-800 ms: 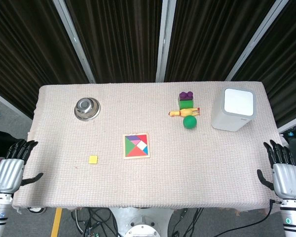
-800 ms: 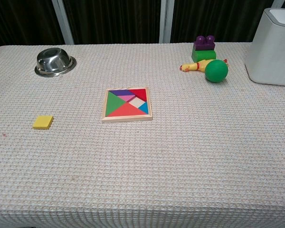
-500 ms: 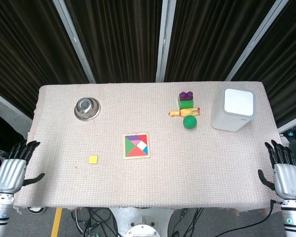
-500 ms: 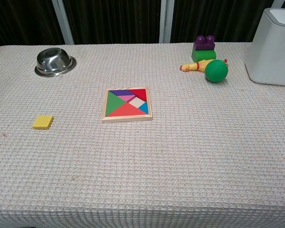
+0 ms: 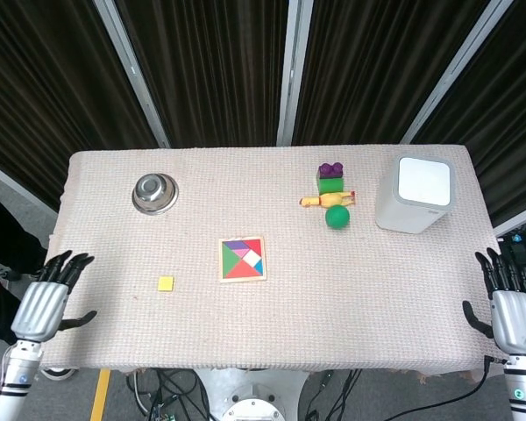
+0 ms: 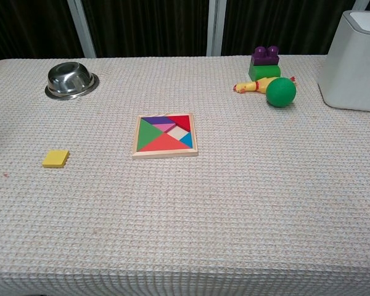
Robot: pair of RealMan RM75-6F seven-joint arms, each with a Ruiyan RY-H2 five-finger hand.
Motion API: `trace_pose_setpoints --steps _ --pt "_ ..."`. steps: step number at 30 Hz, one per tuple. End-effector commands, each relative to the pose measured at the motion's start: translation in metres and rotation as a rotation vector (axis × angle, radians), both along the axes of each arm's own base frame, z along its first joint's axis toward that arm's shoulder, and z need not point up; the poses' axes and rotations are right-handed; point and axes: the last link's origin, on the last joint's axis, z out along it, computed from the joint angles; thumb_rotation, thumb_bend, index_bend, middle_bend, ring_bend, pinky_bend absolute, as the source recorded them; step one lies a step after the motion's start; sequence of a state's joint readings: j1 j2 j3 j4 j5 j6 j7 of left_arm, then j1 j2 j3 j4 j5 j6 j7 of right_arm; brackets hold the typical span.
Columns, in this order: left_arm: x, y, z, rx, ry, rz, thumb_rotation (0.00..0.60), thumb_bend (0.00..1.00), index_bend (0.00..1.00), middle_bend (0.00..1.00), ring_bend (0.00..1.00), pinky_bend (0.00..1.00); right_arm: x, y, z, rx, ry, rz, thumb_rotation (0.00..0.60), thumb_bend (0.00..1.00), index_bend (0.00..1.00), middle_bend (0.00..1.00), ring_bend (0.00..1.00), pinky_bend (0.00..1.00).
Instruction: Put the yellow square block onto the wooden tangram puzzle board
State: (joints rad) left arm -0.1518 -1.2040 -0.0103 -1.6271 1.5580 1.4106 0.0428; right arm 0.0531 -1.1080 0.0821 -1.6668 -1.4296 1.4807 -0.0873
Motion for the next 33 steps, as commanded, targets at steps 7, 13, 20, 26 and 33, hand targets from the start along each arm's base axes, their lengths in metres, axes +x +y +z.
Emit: trace_pose_setpoints --steps 7,13,20,26,33 --pt "0.019 0.025 -0.048 -0.138 -0.041 -0.014 0.600 0.11 0.14 0.12 0.00 0.08 -0.005 0.000 0.001 0.003 -0.004 -0.012 0.600 0.27 0.00 0.00 0.00 0.00" --pt "0.025 0.040 -0.076 -0.204 -0.064 -0.005 0.600 0.11 0.16 0.13 0.00 0.09 -0.005 0.000 0.002 0.004 -0.006 -0.012 0.600 0.27 0.00 0.00 0.00 0.00" --pt "0.029 0.054 -0.095 -0.223 -0.081 0.010 0.600 0.11 0.19 0.13 0.00 0.09 -0.008 -0.001 0.001 0.005 -0.010 -0.021 0.600 0.27 0.00 0.00 0.00 0.00" --pt "0.031 0.064 -0.110 -0.243 -0.105 0.029 0.600 0.11 0.21 0.14 0.00 0.09 -0.009 -0.001 0.000 0.005 -0.010 -0.022 0.600 0.27 0.00 0.00 0.00 0.00" --pt "0.031 0.071 -0.116 -0.205 -0.114 0.057 0.600 0.13 0.26 0.17 0.04 0.09 -0.011 -0.001 0.002 -0.001 -0.008 -0.025 0.600 0.27 0.00 0.00 0.00 0.00"
